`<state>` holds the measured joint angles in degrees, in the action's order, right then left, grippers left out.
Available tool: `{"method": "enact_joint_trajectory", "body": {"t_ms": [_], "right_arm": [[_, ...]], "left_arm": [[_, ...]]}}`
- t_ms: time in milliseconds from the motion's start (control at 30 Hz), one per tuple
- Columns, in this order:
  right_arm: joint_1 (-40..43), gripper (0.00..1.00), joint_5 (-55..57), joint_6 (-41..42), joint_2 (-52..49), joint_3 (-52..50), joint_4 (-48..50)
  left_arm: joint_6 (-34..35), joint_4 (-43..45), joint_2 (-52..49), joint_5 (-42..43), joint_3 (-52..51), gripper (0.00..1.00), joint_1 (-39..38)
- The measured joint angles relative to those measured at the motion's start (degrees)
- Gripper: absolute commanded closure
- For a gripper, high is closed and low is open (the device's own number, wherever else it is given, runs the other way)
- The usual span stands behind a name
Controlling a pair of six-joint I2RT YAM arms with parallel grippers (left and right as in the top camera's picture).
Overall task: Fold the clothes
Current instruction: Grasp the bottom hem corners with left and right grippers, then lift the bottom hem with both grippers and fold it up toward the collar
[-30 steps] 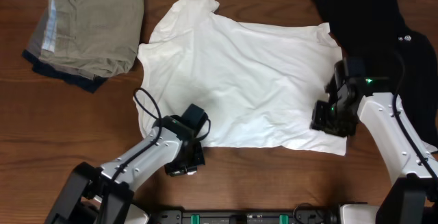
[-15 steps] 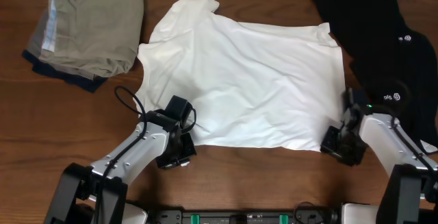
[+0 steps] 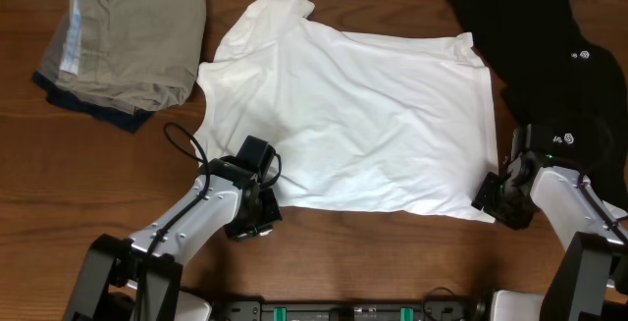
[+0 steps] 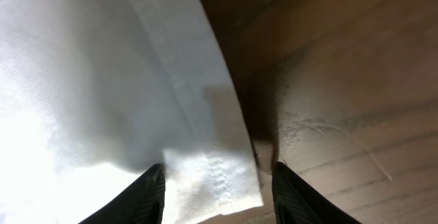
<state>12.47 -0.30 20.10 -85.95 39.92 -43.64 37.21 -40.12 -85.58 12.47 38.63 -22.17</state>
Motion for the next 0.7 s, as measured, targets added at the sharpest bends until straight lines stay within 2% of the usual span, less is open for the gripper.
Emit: {"method": "enact_joint_trajectory", "body": {"t_ms": [267, 300, 333, 400, 600, 700], "right_arm": [[0.0, 0.56, -2.56, -1.49, 1.18, -1.95, 0.44], [0.0, 0.62, -2.45, -1.64, 1.53, -2.27, 0.81], [0.0, 0.72, -2.45, -1.79, 1.75, -2.51, 1.11], [0.0, 0.98, -2.27, -2.36, 2.25, -3.04, 1.86], [0.31, 0.99, -3.52, -2.54, 2.45, -3.21, 2.89], [1.68, 0.99, -4.5, -3.8, 1.79, -2.23, -0.44]], "left_arm": [[-0.15, -0.02, 0.0, 0.0, 0.0, 0.94, 0.0], [-0.17, -0.04, 0.0, 0.0, 0.0, 0.94, 0.0], [-0.2, -0.04, 0.0, 0.0, 0.0, 0.94, 0.0], [-0.24, -0.04, 0.0, -0.04, 0.0, 0.94, 0.0], [-1.64, -0.44, 0.0, -0.66, 0.17, 0.94, 0.48], [-3.1, -4.2, 0.0, -1.16, 1.49, 0.94, 2.93]]}}
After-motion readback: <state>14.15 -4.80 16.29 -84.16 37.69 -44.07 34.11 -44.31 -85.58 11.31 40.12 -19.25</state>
